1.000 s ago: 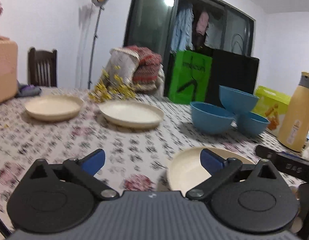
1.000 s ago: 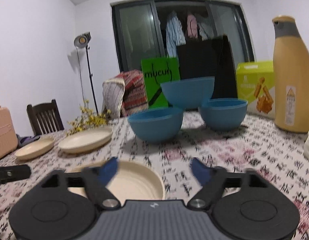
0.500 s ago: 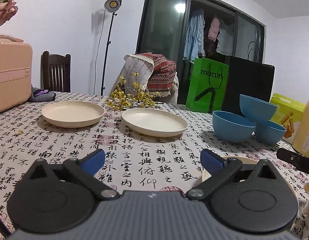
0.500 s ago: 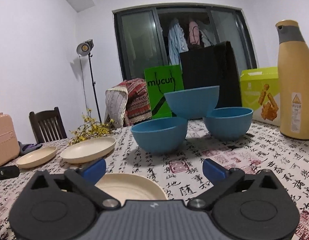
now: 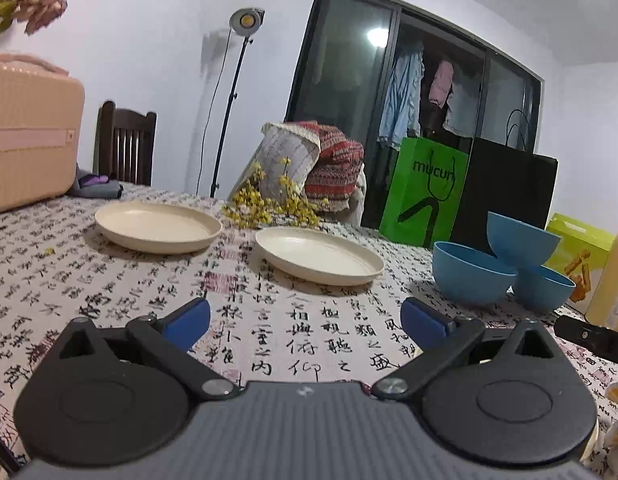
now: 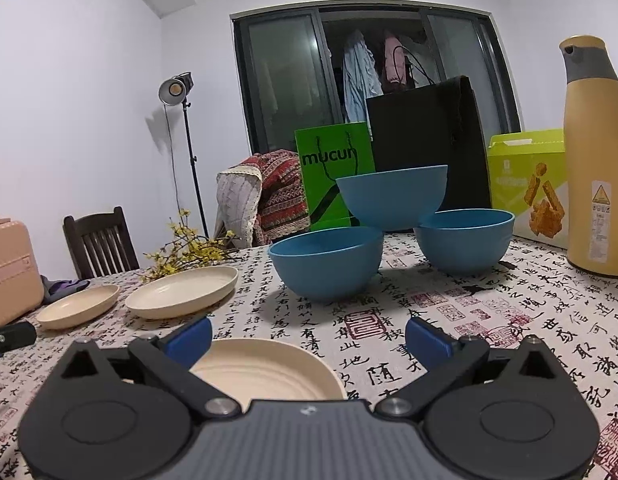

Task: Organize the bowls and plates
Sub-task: 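Move both open grippers toward the two cream plates by the flower sprig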

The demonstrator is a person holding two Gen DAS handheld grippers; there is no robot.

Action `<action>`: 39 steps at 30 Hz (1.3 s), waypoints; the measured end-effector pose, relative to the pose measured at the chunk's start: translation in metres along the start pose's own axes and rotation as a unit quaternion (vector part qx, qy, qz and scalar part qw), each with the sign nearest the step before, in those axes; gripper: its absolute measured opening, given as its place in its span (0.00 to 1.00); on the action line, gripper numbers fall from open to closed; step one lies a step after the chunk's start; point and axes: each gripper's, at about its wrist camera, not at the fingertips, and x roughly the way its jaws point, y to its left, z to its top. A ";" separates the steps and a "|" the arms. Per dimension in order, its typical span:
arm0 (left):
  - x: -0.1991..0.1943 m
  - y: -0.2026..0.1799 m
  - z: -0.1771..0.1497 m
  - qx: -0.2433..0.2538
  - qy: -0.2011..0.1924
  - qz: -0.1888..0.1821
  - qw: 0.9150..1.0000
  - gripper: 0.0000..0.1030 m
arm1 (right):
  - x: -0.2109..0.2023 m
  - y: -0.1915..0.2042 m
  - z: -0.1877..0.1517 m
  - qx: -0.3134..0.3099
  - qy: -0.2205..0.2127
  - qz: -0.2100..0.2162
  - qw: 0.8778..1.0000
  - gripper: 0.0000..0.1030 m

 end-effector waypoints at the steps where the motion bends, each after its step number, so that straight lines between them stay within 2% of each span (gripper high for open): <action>1: 0.001 0.001 0.000 -0.001 0.005 -0.002 1.000 1.00 | -0.001 0.000 0.000 0.001 -0.001 0.002 1.000 1.00; 10: 0.003 -0.001 -0.001 0.005 0.009 -0.001 1.000 1.00 | -0.003 0.000 -0.002 0.003 -0.009 -0.001 1.000 1.00; 26: 0.016 -0.001 -0.001 0.003 0.048 0.000 0.999 1.00 | -0.007 0.005 -0.003 -0.001 -0.028 -0.020 0.999 1.00; 31: 0.022 -0.001 0.000 0.005 0.066 0.001 0.998 1.00 | -0.005 0.005 -0.002 -0.009 -0.023 -0.013 1.000 1.00; 39: 0.028 -0.005 0.000 0.014 0.083 -0.016 0.996 1.00 | -0.007 0.005 -0.003 -0.005 -0.030 -0.020 0.999 1.00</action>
